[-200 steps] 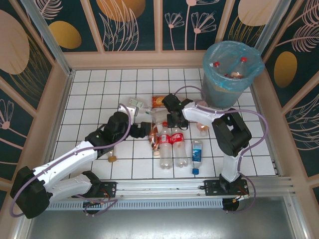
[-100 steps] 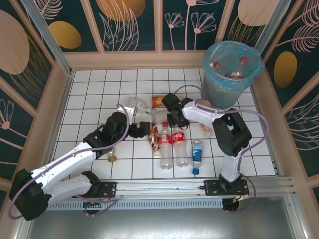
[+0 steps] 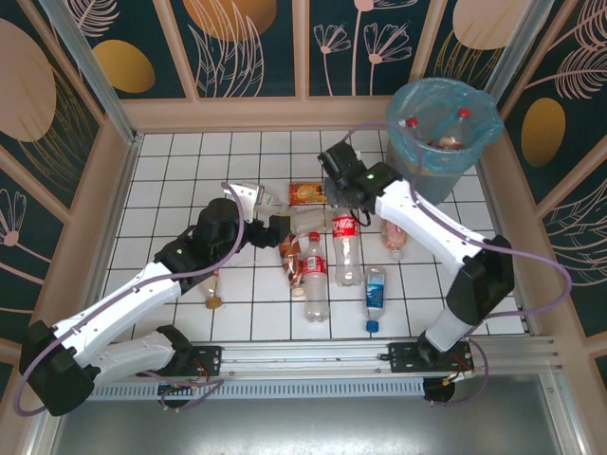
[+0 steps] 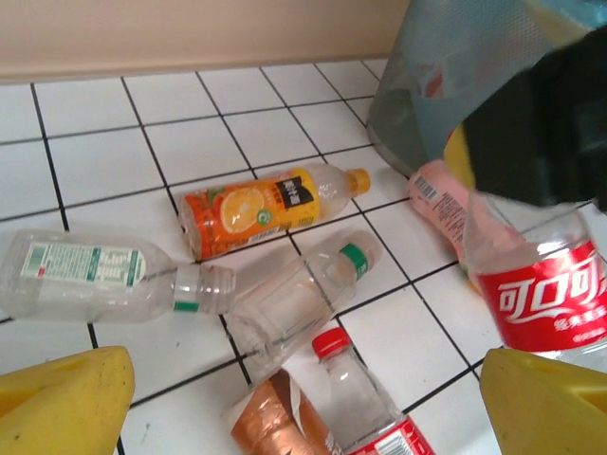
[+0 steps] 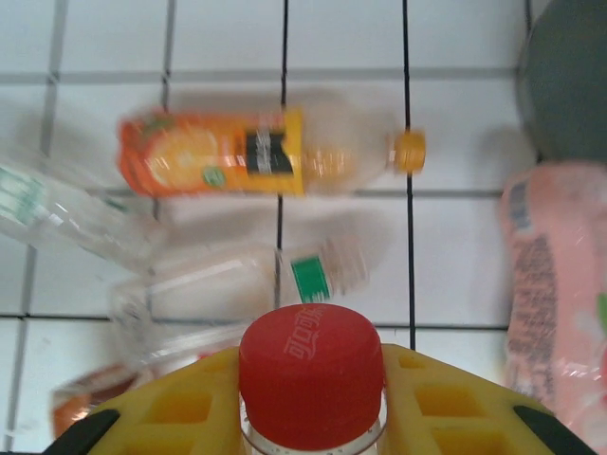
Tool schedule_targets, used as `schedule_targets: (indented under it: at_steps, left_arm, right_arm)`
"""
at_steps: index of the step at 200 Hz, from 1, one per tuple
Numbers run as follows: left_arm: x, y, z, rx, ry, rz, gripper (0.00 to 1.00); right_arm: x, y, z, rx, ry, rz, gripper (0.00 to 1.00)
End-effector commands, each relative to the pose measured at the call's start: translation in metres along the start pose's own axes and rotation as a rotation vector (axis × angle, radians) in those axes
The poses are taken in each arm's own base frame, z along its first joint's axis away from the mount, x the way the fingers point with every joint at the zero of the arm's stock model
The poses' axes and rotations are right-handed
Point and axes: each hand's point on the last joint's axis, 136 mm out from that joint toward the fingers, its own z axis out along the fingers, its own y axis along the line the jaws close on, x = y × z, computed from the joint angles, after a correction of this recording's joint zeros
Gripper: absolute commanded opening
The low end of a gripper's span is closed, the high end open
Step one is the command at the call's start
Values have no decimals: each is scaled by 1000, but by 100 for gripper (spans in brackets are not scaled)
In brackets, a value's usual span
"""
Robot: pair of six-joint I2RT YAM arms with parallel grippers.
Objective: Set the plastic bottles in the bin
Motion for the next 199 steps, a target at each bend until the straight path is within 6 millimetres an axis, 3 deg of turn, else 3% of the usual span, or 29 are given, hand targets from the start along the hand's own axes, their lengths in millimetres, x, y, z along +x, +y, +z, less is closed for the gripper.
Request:
schedule_targets:
  at_steps: [1,31,33,46,70,88,103,113,126,154,199]
  left_arm:
    - [-28,-16,2,56,-53,34,93]
    - [-41,-30,12,105,-51,52,92]
    - [-51,-34,9,116,-72,52,92]
    - [-62,-44,12,149,-78,65,92]
    - [-80,-62,17,213,-86,81,91]
    - [-93,-74,22,257,-94,85,91]
    - [-99,-80,25,276,-99,85,90]
    - [-101,-83,28,285,-100,86,90]
    - [-102,-84,31,290,-101,94,90]
    - [-101,-89,41,304,-87,155,91]
    - [-96,-90,57,306,-64,199,91]
  right_arm:
    - [-68,-19,-74,63,-268,-9,0]
    - [-144,-44,-165,130,-607,23,0]
    - [-147,-46,-171,137,-626,23,0]
    - [-174,-58,-212,180,-778,38,0]
    - [-210,-86,-278,305,-1030,69,0]
    - [-226,-114,-307,416,-1155,104,0]
    - [-235,-140,-310,487,-1197,140,0]
    - [-241,-160,-303,525,-1196,162,0]
    - [-246,-171,-287,536,-1178,173,0]
    - [-246,-181,-247,592,-1147,150,0]
    - [-244,-188,-207,645,-1142,147,0]
